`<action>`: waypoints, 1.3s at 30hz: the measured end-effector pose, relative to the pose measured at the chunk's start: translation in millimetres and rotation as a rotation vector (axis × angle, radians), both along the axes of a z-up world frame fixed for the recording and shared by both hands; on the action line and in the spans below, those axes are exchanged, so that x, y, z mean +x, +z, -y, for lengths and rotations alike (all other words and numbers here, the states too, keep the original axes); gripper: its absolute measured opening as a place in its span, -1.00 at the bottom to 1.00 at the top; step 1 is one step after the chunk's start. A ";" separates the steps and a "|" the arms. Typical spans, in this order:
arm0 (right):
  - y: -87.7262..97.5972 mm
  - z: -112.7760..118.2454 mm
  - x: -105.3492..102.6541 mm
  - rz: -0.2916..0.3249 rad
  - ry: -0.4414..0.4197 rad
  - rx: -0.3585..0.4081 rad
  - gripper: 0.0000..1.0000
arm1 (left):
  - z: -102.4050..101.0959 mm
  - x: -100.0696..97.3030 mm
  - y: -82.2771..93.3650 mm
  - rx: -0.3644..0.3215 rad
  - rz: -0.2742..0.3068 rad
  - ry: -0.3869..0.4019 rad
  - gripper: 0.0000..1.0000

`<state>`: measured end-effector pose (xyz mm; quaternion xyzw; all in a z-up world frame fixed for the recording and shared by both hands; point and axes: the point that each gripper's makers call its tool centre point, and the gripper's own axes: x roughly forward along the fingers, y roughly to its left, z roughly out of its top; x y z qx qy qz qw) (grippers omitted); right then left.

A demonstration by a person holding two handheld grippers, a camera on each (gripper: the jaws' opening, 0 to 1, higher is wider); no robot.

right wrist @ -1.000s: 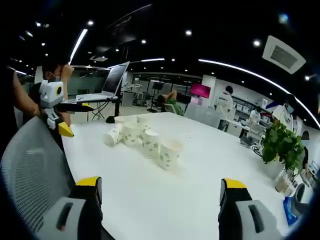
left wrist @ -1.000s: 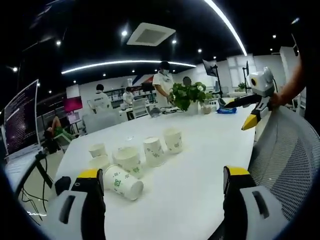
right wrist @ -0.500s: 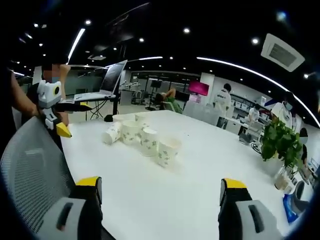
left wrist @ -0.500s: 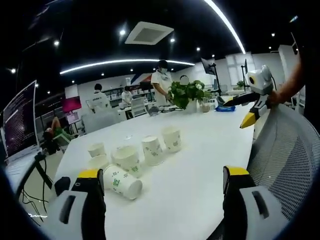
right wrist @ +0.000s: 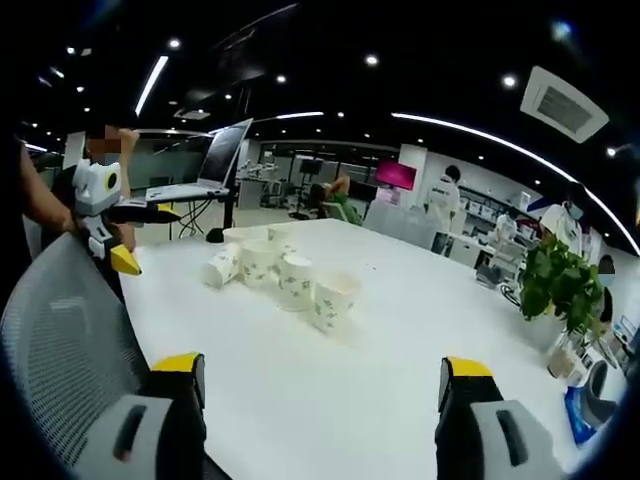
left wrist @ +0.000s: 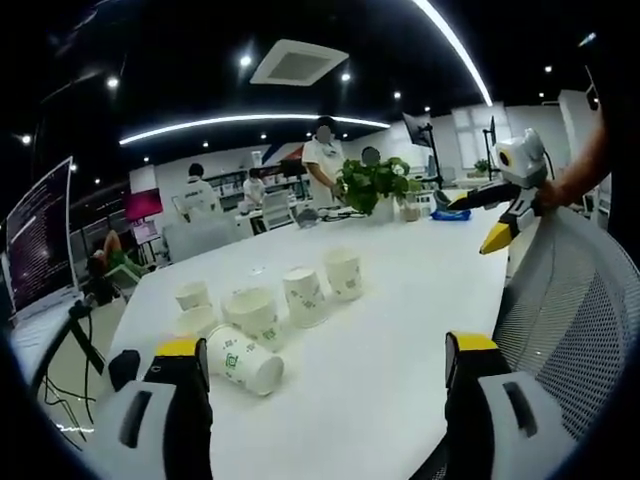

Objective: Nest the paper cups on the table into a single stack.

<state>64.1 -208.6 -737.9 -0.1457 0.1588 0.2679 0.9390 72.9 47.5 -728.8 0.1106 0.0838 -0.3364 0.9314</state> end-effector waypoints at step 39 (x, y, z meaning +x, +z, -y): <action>-0.9 -2.3 -0.7 0.000 0.004 -0.030 0.96 | -3.2 0.4 -3.4 0.006 -0.009 0.003 0.92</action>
